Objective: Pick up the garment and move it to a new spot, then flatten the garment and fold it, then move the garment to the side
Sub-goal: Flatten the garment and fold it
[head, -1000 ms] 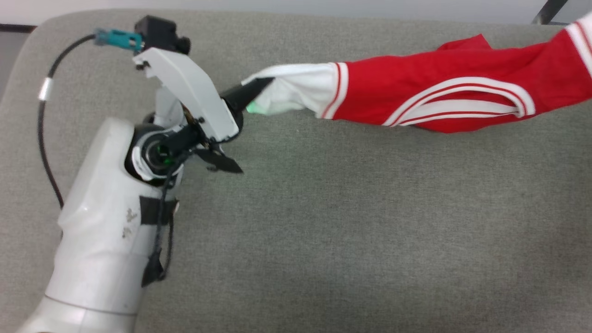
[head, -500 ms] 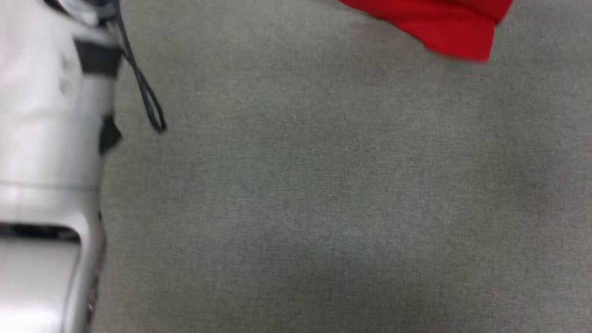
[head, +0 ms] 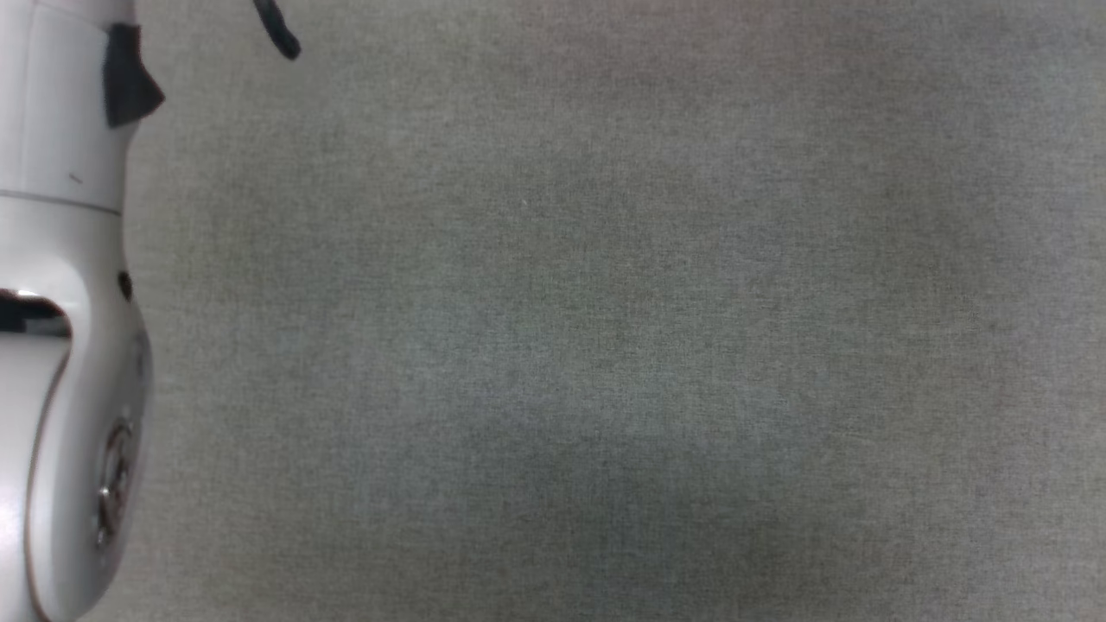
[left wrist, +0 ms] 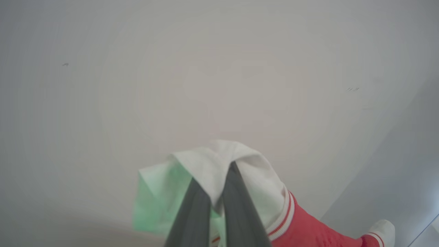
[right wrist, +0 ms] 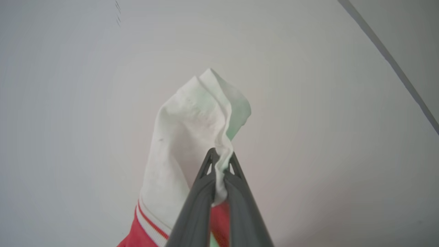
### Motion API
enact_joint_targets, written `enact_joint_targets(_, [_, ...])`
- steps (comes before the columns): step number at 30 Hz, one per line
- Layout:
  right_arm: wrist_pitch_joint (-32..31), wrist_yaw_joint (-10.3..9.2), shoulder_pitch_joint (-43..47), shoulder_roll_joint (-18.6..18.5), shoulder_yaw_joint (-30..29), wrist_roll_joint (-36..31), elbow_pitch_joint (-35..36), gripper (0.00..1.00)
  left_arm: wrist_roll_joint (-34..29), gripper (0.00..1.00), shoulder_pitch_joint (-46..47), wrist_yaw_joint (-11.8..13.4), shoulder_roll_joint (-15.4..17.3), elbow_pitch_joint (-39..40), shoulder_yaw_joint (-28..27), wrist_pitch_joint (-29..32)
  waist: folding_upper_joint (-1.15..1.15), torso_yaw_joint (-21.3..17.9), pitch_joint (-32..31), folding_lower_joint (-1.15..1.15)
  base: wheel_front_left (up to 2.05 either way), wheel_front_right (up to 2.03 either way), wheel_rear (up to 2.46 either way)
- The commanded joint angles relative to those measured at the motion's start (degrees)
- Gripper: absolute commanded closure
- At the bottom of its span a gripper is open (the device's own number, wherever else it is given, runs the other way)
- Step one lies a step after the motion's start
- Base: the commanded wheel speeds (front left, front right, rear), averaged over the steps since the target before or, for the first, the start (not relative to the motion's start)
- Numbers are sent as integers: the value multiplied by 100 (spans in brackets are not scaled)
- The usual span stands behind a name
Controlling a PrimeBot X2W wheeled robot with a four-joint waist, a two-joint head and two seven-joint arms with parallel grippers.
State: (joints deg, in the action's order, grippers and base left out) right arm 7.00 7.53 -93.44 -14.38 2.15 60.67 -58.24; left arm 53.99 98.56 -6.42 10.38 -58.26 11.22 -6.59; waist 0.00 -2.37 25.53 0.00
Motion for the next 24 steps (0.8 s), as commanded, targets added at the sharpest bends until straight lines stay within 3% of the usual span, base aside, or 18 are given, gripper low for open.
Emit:
enact_joint_targets(1, [-35, -7, -56, 10, 39, 9, -22, 100, 37, 100, 45, -38, 1, -72, 22, 18, 0, 1, 36, 0, 0, 0, 0])
enact_joint_targets(7, [-267, -7, 231, -47, 290, 101, 118, 100, 307, 100, -92, -114, -40, -265, 61, 185, 0, 34, 119, 0, 0, 0, 0])
enact_joint_targets(11, [-504, -7, 597, -157, 465, 202, 356, 100, 607, 100, -542, -114, -17, 20, 203, 493, 0, 87, 47, 0, 0, 0, 0])
enact_joint_targets(24, [-1483, -7, 2802, -627, 780, 765, 1719, 100, 1753, 100, -3247, -117, 476, 1587, 337, 1671, 0, 216, -562, 0, 0, 0, 0])
